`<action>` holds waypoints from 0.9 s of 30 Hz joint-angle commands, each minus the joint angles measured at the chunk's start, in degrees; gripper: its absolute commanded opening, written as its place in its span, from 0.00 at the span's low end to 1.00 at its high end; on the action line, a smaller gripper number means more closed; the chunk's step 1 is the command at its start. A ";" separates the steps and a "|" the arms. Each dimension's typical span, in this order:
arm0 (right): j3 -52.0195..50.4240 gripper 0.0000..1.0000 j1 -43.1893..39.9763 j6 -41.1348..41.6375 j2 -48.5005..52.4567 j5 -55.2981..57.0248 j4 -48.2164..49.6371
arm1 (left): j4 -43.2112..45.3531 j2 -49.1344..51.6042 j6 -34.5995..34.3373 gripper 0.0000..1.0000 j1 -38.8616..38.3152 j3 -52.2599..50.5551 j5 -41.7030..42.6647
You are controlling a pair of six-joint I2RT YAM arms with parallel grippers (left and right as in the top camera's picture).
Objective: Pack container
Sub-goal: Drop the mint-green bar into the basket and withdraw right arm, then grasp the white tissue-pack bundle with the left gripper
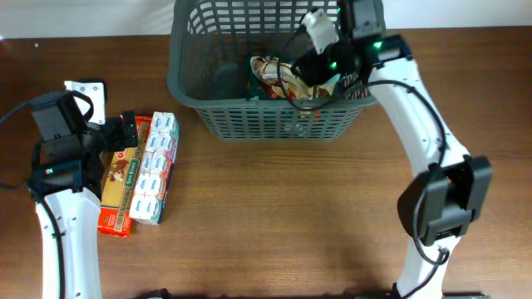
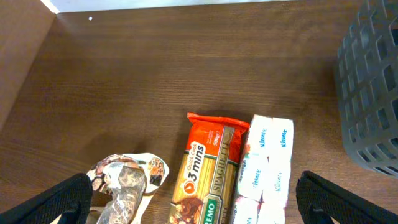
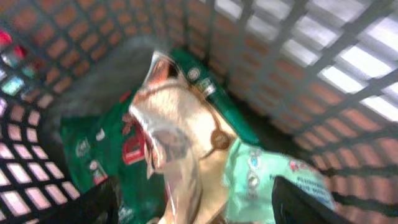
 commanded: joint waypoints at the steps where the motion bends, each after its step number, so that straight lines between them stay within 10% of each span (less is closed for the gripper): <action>1: 9.84 0.75 -1.79 3.50 -7.96 7.34 -4.07 | 0.07 0.13 -0.52 0.99 0.31 0.92 0.63; 18: 10.27 0.82 -35.39 17.64 -21.73 8.68 -16.61 | 0.07 0.15 -0.52 0.99 0.28 0.92 0.85; 21: 8.15 0.99 -38.84 20.24 -21.57 4.00 -19.89 | 0.07 0.15 -0.52 0.99 0.28 0.92 0.85; 27: 2.75 0.99 -39.95 20.33 -21.51 2.97 -22.73 | -0.46 0.15 -0.55 0.99 0.28 0.92 2.58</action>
